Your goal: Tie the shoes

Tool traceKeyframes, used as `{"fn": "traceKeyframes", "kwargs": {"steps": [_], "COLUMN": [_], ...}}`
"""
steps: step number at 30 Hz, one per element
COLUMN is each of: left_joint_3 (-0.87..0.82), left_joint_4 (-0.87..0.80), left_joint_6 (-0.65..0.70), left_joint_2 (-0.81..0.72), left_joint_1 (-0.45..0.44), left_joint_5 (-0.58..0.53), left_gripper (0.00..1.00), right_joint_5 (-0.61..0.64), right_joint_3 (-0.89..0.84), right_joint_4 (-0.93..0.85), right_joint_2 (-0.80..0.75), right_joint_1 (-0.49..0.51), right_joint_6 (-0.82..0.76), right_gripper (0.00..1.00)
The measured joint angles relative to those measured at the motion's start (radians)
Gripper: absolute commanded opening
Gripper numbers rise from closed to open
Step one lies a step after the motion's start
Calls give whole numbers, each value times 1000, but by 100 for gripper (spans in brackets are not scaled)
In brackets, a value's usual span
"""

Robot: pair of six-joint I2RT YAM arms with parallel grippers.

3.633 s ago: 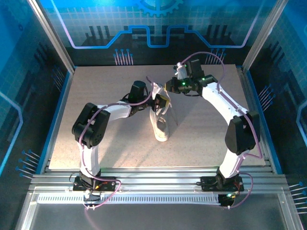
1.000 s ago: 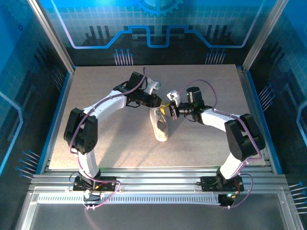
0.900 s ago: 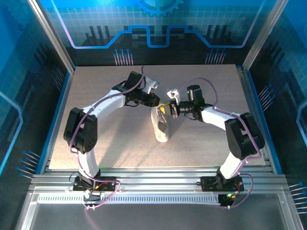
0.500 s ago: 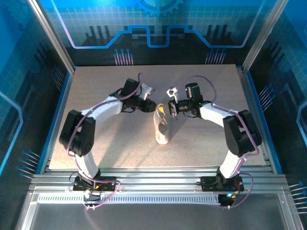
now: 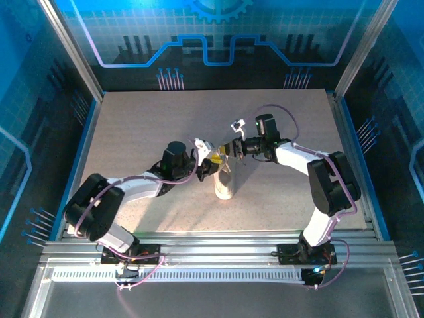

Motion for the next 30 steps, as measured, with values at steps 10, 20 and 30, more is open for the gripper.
{"fn": "traceKeyframes", "kwargs": {"steps": [10,20,30], "left_joint_3": [-3,-7,4], "left_joint_4": [279,343,342], "left_joint_6": [-11,-24,-56], "left_joint_2": [161,227,248], "left_joint_1": [0,0,14], "left_joint_5": [-30,-73,-64], "left_gripper": [17,17,28], "right_joint_5": [29,27,13], "right_joint_3": [-2,-2,-2], "right_joint_4": [1,-4,0], "right_joint_2": [0,0,0], "right_joint_1": [-7,-6,-6], "right_joint_6": [10,10,36], "right_gripper": [0,0,0]}}
